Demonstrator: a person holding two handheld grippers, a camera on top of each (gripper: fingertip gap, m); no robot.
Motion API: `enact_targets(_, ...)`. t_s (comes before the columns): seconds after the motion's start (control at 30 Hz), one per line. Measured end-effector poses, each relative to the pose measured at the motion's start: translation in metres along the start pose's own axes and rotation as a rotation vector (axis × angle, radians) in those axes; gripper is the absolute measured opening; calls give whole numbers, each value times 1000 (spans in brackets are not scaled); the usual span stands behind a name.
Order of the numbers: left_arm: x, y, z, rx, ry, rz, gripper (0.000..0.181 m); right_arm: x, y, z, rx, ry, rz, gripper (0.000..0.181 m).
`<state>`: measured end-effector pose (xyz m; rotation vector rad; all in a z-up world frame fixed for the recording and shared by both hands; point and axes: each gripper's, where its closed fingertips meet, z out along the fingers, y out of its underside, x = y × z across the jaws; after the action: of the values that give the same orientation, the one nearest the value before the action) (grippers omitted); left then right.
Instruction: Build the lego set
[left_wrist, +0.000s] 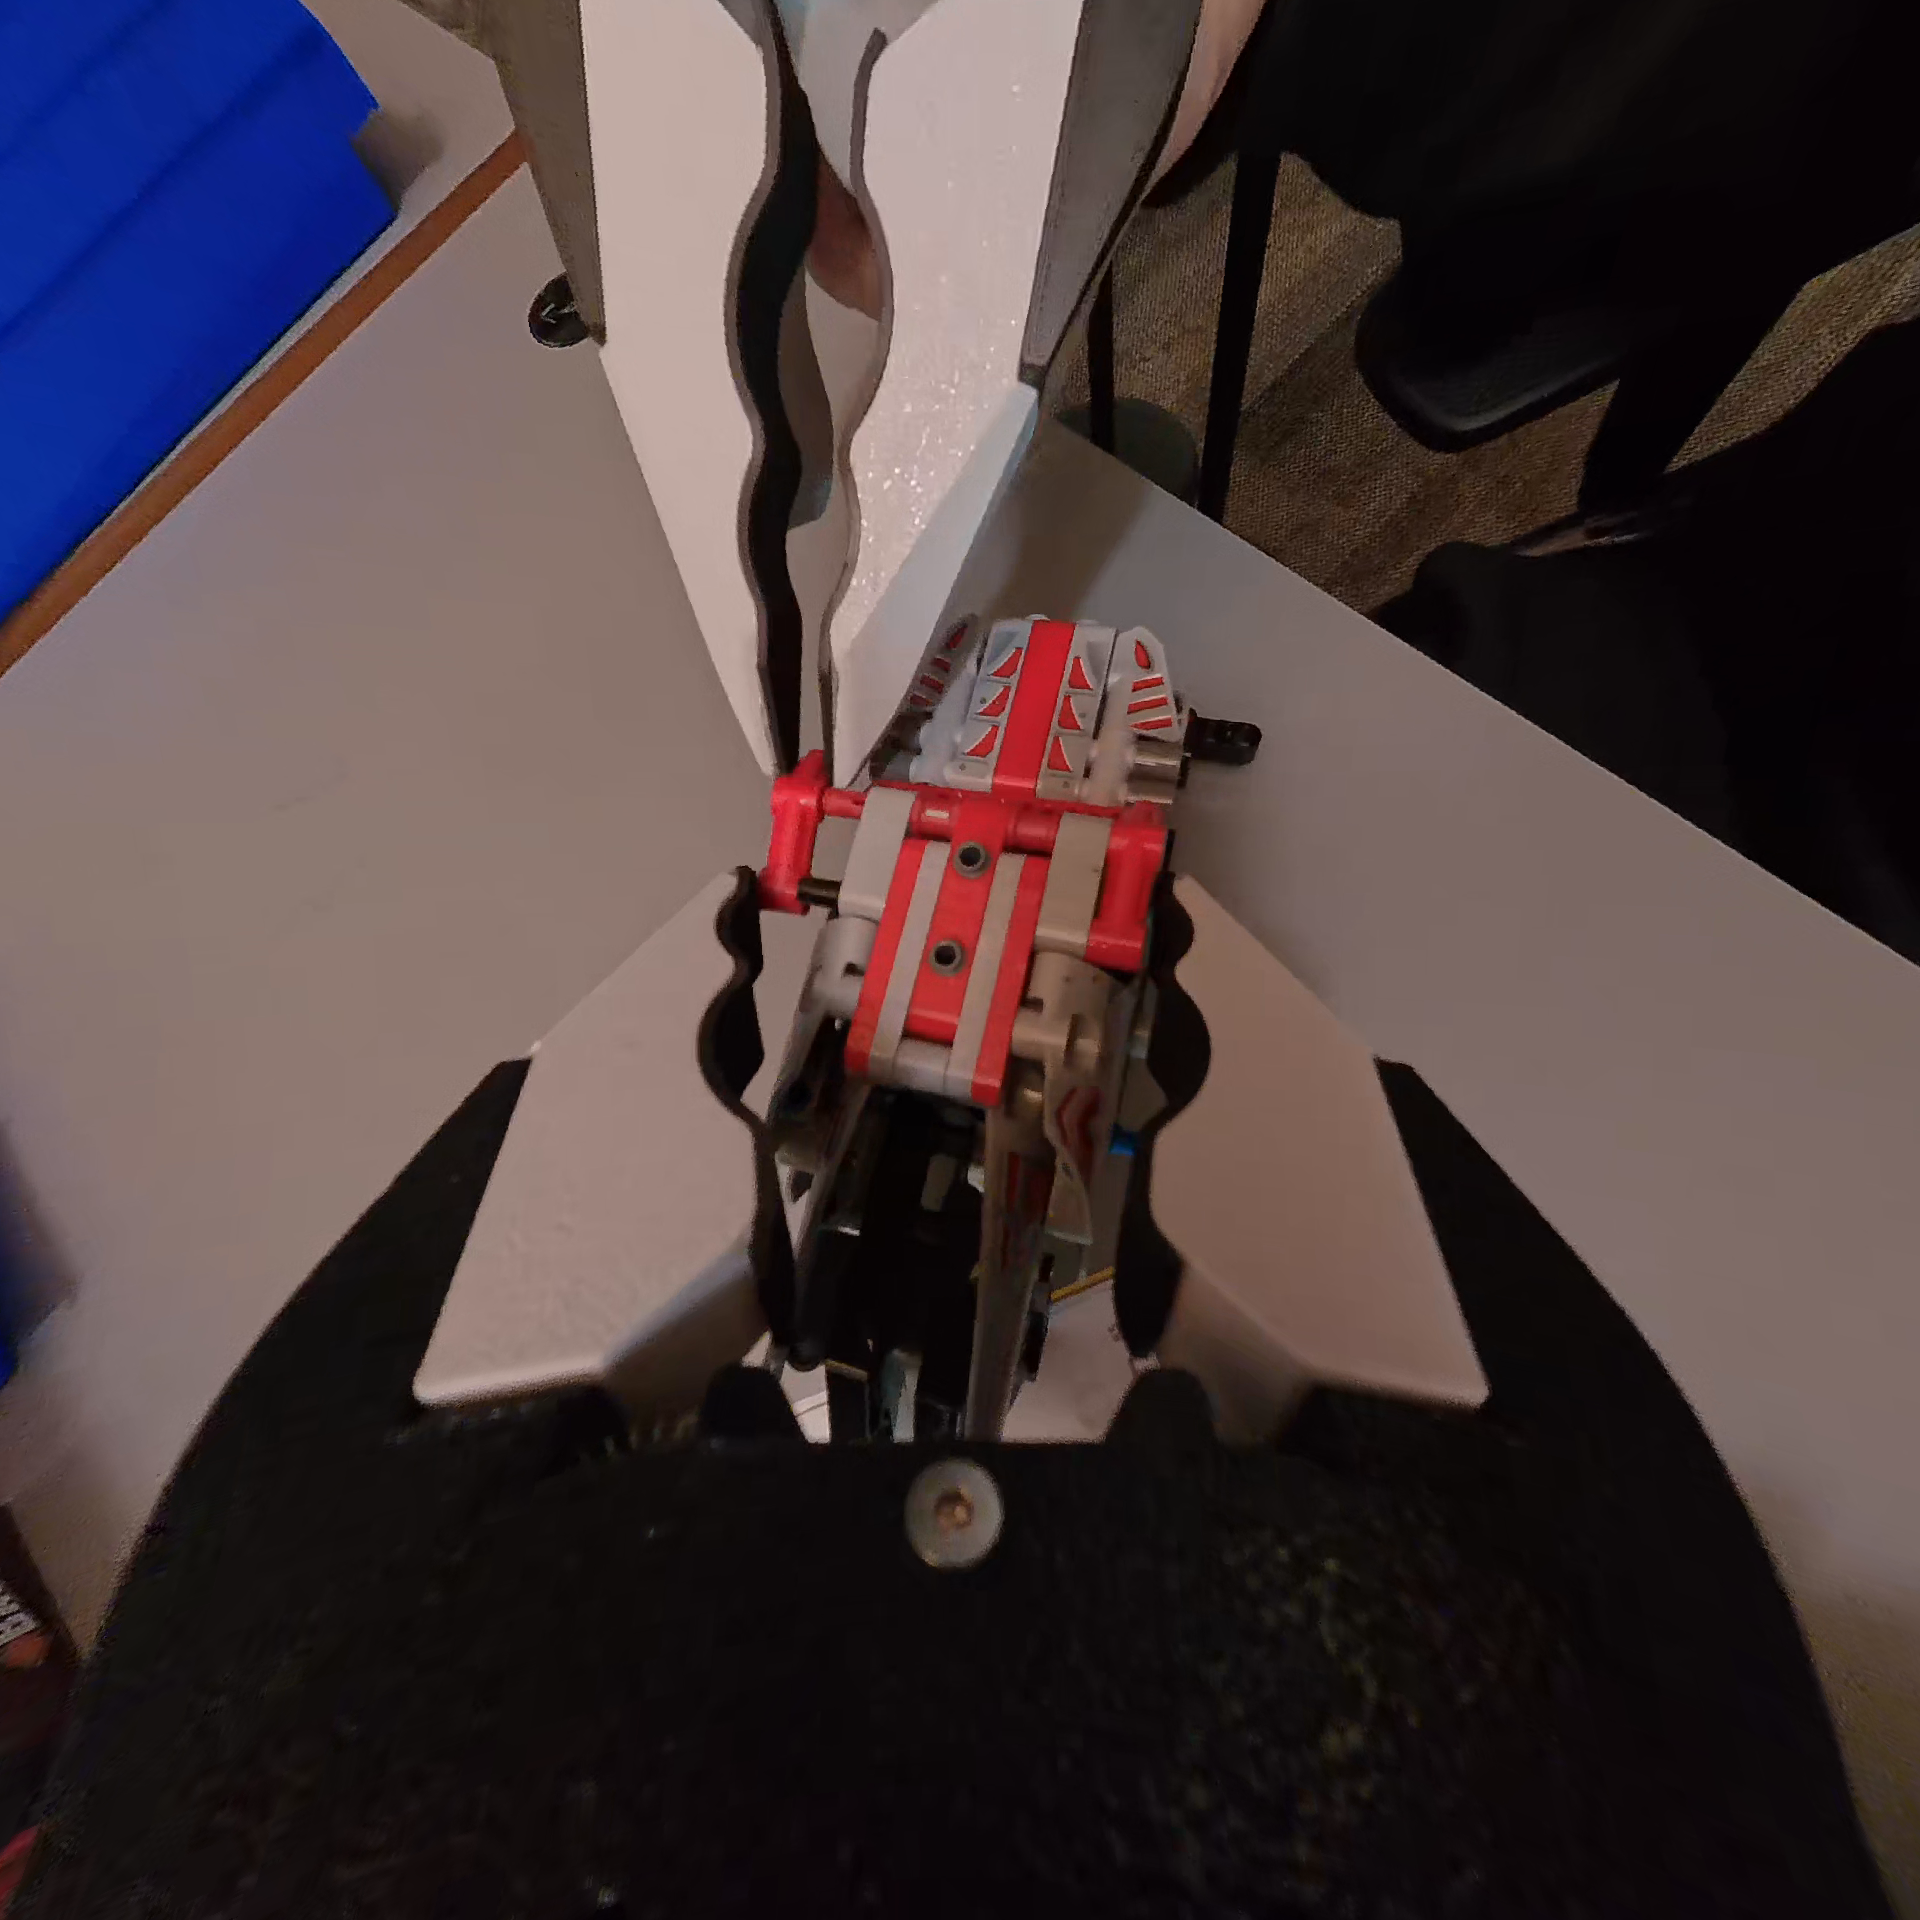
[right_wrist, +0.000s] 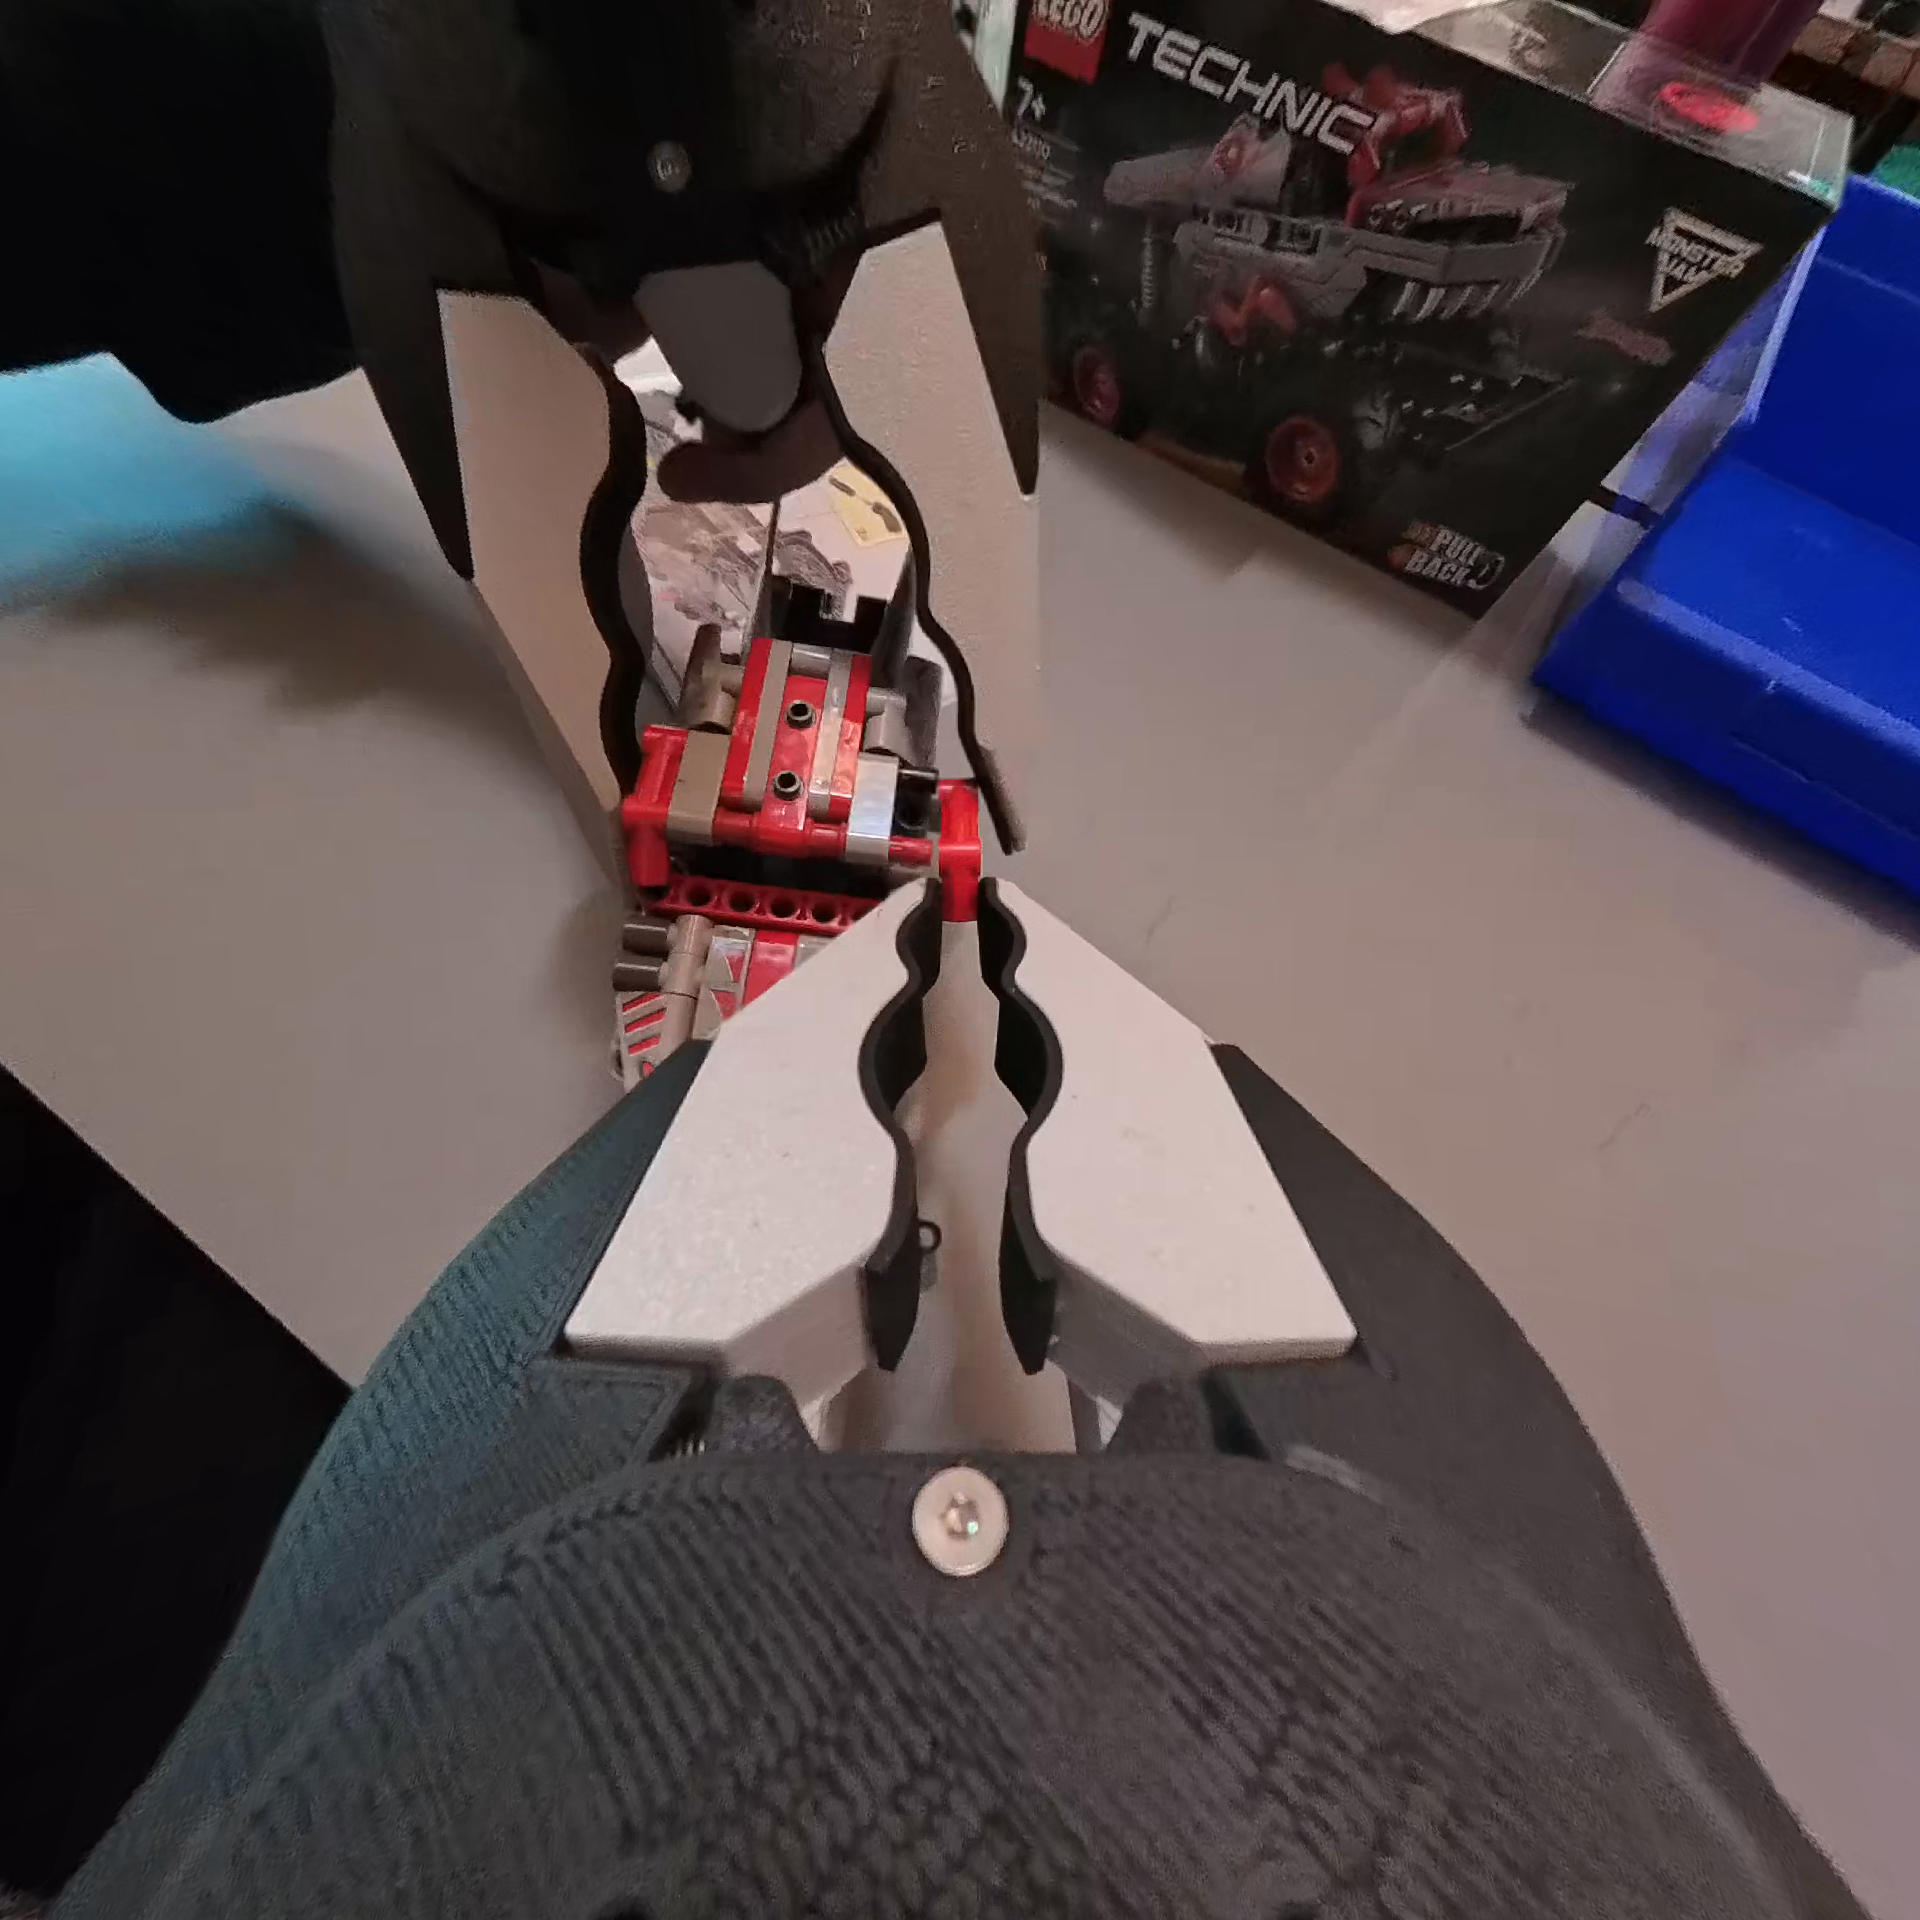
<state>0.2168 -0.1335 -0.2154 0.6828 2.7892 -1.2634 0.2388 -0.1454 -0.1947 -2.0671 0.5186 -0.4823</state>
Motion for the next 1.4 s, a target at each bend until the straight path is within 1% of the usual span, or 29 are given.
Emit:
enact_targets(0.4,1,0,2,8,15,-22,72,-2,-6,-5,20,-1,-9,5)
enact_targets(0.63,-1,-1,1,14,13,-32,73,-1,-5,-5,92,-12,32,5)
enact_targets(0.8,-1,-1,1,22,7,-36,73,-1,-5,-7,174,-4,57,5)
enact_targets(0.97,-1,-1,1,19,11,-46,75,-3,-3,-8,233,-29,105,5)
enact_targets(1.4,0,-2,2,35,19,-28,73,-3,-3,-5,317,-62,168,5)
